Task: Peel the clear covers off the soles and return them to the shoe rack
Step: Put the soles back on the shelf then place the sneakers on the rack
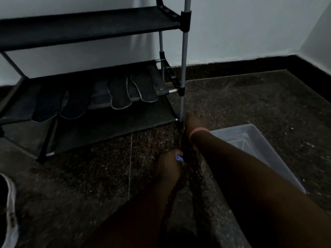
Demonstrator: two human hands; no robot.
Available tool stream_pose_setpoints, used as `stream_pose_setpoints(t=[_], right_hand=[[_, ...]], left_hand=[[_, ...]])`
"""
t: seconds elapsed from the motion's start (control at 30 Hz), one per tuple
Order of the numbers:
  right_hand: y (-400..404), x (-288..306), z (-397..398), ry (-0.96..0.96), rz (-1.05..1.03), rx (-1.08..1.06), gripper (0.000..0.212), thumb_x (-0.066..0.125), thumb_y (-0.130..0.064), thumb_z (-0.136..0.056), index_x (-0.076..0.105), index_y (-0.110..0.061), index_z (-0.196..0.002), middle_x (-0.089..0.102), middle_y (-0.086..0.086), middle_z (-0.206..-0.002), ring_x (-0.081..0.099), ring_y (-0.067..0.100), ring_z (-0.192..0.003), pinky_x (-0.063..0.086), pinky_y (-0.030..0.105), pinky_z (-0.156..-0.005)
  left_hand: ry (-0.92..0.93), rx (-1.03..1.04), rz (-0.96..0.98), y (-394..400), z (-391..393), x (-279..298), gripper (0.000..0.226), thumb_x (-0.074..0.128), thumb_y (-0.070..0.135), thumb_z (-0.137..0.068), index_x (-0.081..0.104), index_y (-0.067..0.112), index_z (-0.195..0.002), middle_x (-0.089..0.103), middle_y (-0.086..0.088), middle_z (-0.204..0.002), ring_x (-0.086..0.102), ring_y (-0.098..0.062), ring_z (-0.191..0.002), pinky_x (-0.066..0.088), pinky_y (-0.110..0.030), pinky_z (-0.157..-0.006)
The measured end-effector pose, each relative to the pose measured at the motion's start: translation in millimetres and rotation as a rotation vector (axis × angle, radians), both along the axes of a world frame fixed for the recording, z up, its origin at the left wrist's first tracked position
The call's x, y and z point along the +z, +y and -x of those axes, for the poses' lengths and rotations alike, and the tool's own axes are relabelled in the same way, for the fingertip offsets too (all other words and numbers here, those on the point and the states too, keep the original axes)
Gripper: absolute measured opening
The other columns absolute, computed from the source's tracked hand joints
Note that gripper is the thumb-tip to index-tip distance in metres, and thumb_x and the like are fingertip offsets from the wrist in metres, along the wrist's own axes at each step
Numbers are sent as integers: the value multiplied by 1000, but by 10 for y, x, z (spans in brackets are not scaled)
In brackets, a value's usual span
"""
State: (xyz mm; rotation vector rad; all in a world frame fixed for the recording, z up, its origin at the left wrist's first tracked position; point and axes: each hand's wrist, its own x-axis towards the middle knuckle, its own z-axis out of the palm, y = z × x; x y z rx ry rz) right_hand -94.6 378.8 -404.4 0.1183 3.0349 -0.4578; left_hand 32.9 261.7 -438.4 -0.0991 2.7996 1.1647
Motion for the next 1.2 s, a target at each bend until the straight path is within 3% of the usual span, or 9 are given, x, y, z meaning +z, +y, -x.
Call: stream_pose_setpoints(t=[0.17, 0.37, 0.5, 0.67, 0.8, 0.9, 1.03, 1.1, 1.2], right_hand=[[34, -52, -40, -117, -7, 90, 27, 55, -18, -95, 65, -9, -118, 64, 16, -122, 62, 31, -111, 48, 35, -94], [-175, -27, -462, -120, -118, 248, 31, 47, -18, -97, 65, -4, -118, 64, 18, -122, 62, 33, -111, 49, 38, -93], [-206, 51, -627, -161, -73, 308, 26, 52, -20, -97, 68, -9, -114, 65, 15, -119, 63, 30, -109, 49, 36, -91], [-4, 319, -626, -134, 71, 284, 24, 61, -19, -93, 69, -9, -113, 64, 15, -119, 62, 29, -108, 48, 32, -94], [421, 457, -636, -28, 157, 114, 22, 55, -9, -93, 67, -4, -111, 64, 20, -115, 62, 33, -105, 49, 34, -90], [782, 421, -710, -17, 154, 15, 23, 54, -2, -91, 66, -8, -110, 67, 13, -109, 64, 29, -104, 50, 32, -85], [1102, 308, -785, 37, 156, -70, 21, 61, -14, -91, 62, -9, -111, 69, 16, -104, 64, 31, -100, 44, 27, -78], [1187, 270, -806, 40, 173, -91, 12, 63, -14, -89, 63, -11, -101, 69, 14, -100, 64, 29, -97, 45, 28, -79], [1250, 189, -832, 33, 180, -92, 16, 63, -8, -86, 67, -10, -102, 69, 12, -103, 65, 26, -100, 50, 31, -88]], left_hand=[[78, 62, -24, -125, 63, -55, 14, 70, 11, -88, 77, 14, -99, 76, -6, -100, 69, -25, -93, 52, -33, -85], [55, 186, 1, -120, 17, -32, 11, 66, 17, -91, 73, 16, -98, 75, -9, -98, 68, -30, -92, 52, -35, -81], [-4, 221, 54, -134, -62, 68, 12, 66, 18, -90, 73, 16, -100, 75, -11, -101, 68, -32, -97, 50, -33, -80], [-13, 242, -26, -150, -91, 257, 21, 73, 17, -87, 76, 18, -107, 76, -6, -105, 69, -25, -100, 38, -20, -73], [68, 193, -113, 6, -13, 466, 28, 70, 10, -91, 74, 12, -119, 74, -8, -116, 67, -24, -107, 42, -20, -83], [116, 118, -119, 254, 90, 537, 34, 65, 6, -94, 69, 9, -128, 67, -10, -128, 64, -25, -116, 48, -29, -101], [141, -14, -48, 649, 233, 589, 40, 63, 9, -97, 62, 9, -137, 57, -14, -139, 57, -27, -124, 44, -34, -108], [125, -78, -19, 822, 273, 618, 41, 66, 12, -95, 61, 13, -136, 62, -10, -133, 59, -25, -122, 46, -32, -103], [162, -121, 60, 1038, 326, 614, 27, 71, 18, -89, 60, 13, -113, 68, -11, -108, 65, -28, -102, 52, -39, -83]])
